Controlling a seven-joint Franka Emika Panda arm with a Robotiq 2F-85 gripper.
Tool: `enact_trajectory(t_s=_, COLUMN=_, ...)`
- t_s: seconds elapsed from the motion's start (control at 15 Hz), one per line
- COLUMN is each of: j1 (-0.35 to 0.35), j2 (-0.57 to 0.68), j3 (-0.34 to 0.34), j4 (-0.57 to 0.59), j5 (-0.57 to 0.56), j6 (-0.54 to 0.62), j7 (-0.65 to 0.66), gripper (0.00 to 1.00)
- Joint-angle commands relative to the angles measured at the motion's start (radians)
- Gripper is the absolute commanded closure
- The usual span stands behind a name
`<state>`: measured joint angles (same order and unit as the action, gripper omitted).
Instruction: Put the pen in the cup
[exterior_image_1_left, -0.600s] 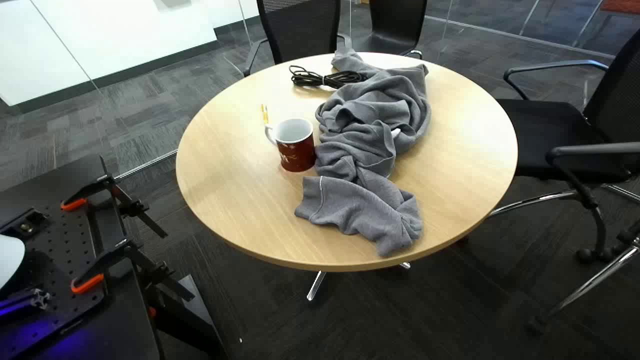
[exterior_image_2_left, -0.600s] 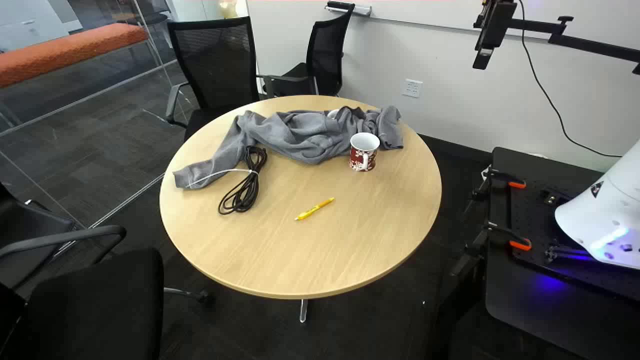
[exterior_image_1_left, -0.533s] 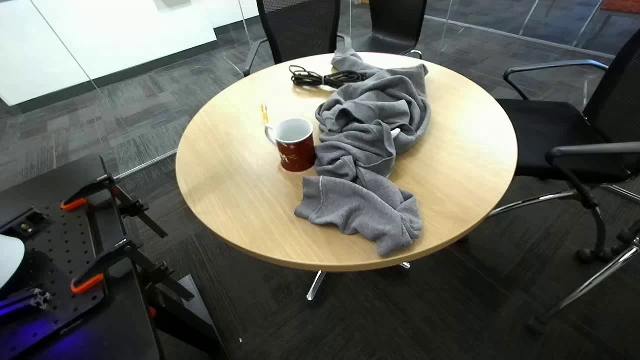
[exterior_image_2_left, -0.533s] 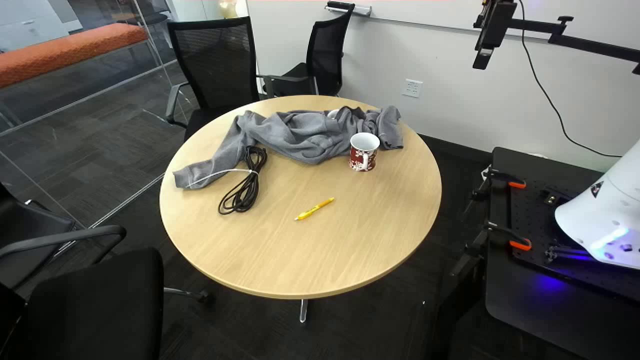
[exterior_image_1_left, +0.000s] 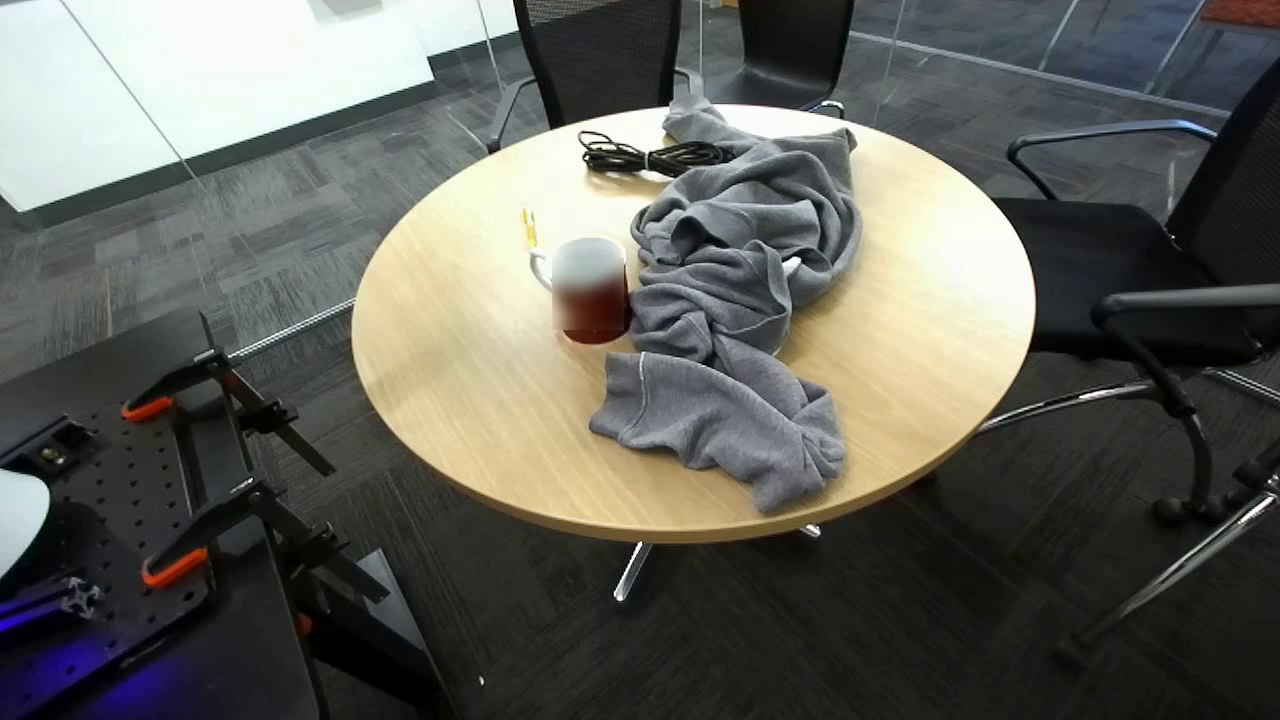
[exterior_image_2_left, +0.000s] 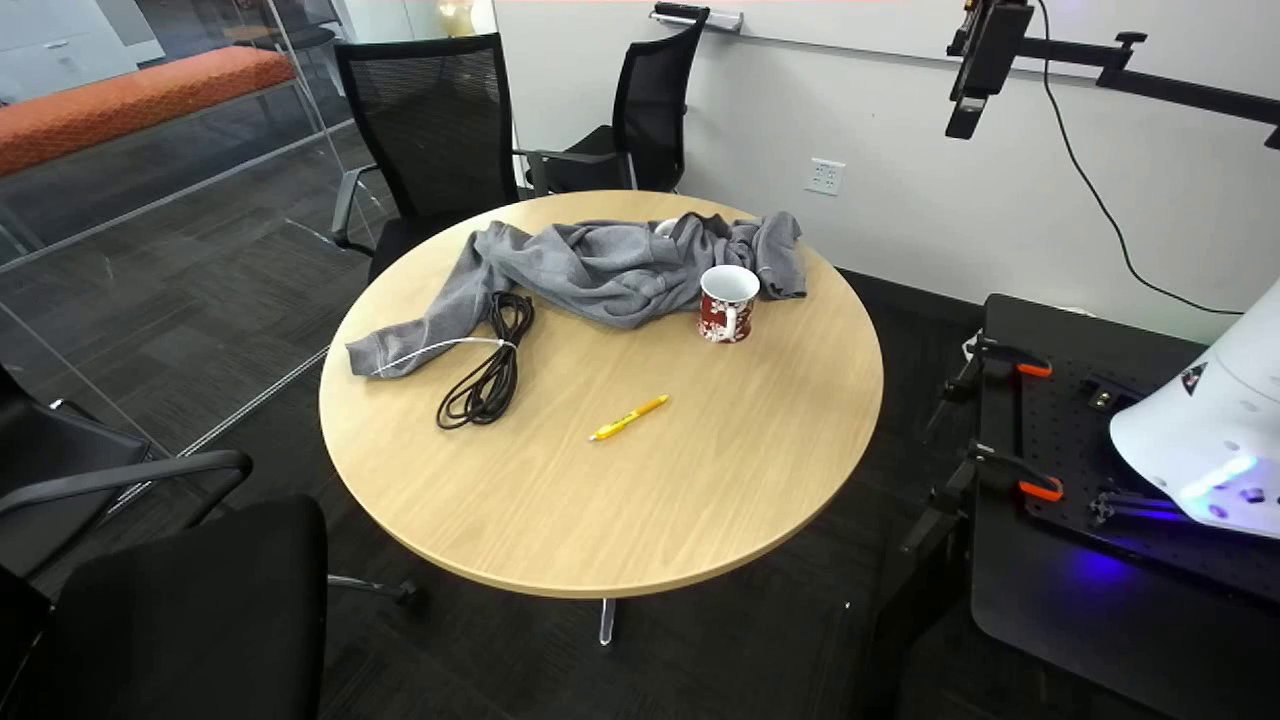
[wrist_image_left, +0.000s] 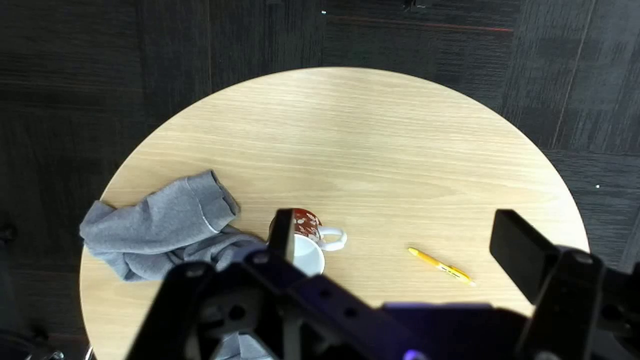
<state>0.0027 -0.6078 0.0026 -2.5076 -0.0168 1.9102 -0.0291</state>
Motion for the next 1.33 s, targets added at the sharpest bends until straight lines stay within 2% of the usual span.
enact_trajectory(t_s=0.0, j1=0.002, j2=0.000, j3=-0.001, j4=0.002, j5=-0.001, j6=-0.002, j7=0.001, gripper=0.00)
enact_trajectory(t_s=0.13, j1=-0.001, j2=0.011, j3=0.005, j4=0.010, j5=-0.009, j6=0.008, j7=0.011, gripper=0.00)
enact_trajectory(t_s=0.4, j1=-0.006, j2=0.074, j3=0.066, j4=0.057, j5=-0.088, j6=0.037, j7=0.070, gripper=0.00)
enact_trajectory(t_s=0.6, j1=0.011, j2=0.129, j3=0.103, j4=0.093, j5=-0.150, j6=0.068, j7=0.064, gripper=0.00)
enact_trajectory(t_s=0.93, j1=0.045, j2=0.228, j3=0.095, j4=0.140, j5=-0.214, j6=0.223, j7=-0.050, gripper=0.00)
enact_trajectory(t_s=1.27, j1=0.073, j2=0.331, j3=0.056, j4=0.158, j5=-0.187, j6=0.427, j7=-0.248, gripper=0.00)
